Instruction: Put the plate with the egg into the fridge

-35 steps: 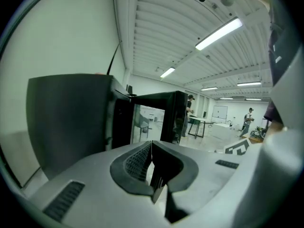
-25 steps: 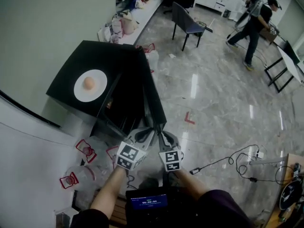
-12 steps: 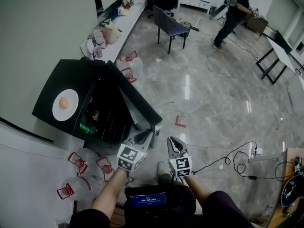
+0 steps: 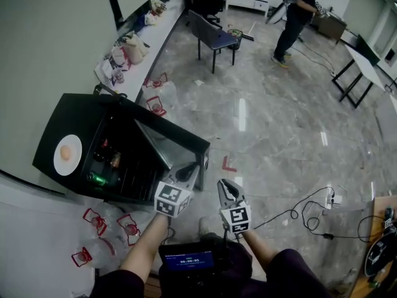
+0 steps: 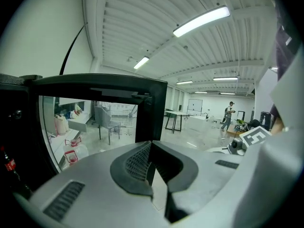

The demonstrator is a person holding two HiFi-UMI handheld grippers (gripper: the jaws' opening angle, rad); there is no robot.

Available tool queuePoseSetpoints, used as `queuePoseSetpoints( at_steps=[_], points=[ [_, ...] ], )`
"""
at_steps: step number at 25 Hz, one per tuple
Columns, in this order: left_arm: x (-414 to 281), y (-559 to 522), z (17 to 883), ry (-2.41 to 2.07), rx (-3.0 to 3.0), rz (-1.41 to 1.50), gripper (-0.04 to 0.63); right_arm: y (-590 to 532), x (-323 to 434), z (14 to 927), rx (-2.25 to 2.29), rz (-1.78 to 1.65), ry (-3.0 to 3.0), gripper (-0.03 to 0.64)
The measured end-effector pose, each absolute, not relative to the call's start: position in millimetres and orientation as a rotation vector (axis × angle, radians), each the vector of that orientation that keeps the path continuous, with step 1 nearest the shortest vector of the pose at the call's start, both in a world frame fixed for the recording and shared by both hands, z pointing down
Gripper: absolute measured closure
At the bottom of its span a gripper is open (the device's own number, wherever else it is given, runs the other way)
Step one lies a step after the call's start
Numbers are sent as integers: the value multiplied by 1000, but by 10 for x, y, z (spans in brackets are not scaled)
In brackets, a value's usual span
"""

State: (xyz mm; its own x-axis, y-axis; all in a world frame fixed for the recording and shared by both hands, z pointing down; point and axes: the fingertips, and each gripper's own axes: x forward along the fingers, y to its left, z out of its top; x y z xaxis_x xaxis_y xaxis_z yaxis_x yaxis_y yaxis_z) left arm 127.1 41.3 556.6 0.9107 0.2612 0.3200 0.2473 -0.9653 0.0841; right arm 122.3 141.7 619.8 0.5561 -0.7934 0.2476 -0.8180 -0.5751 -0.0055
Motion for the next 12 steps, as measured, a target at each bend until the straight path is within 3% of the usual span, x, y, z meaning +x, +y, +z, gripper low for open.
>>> queuePoseSetpoints(
  at_steps=[7, 12],
  points=[
    [1396, 253, 5385, 261, 2980, 466, 585, 1399, 1403, 6015, 2639, 313, -1488, 572],
    [1055, -248, 5091, -67, 2851, 295, 586, 1004, 1423, 5568, 2484, 244, -1781, 572]
  ],
)
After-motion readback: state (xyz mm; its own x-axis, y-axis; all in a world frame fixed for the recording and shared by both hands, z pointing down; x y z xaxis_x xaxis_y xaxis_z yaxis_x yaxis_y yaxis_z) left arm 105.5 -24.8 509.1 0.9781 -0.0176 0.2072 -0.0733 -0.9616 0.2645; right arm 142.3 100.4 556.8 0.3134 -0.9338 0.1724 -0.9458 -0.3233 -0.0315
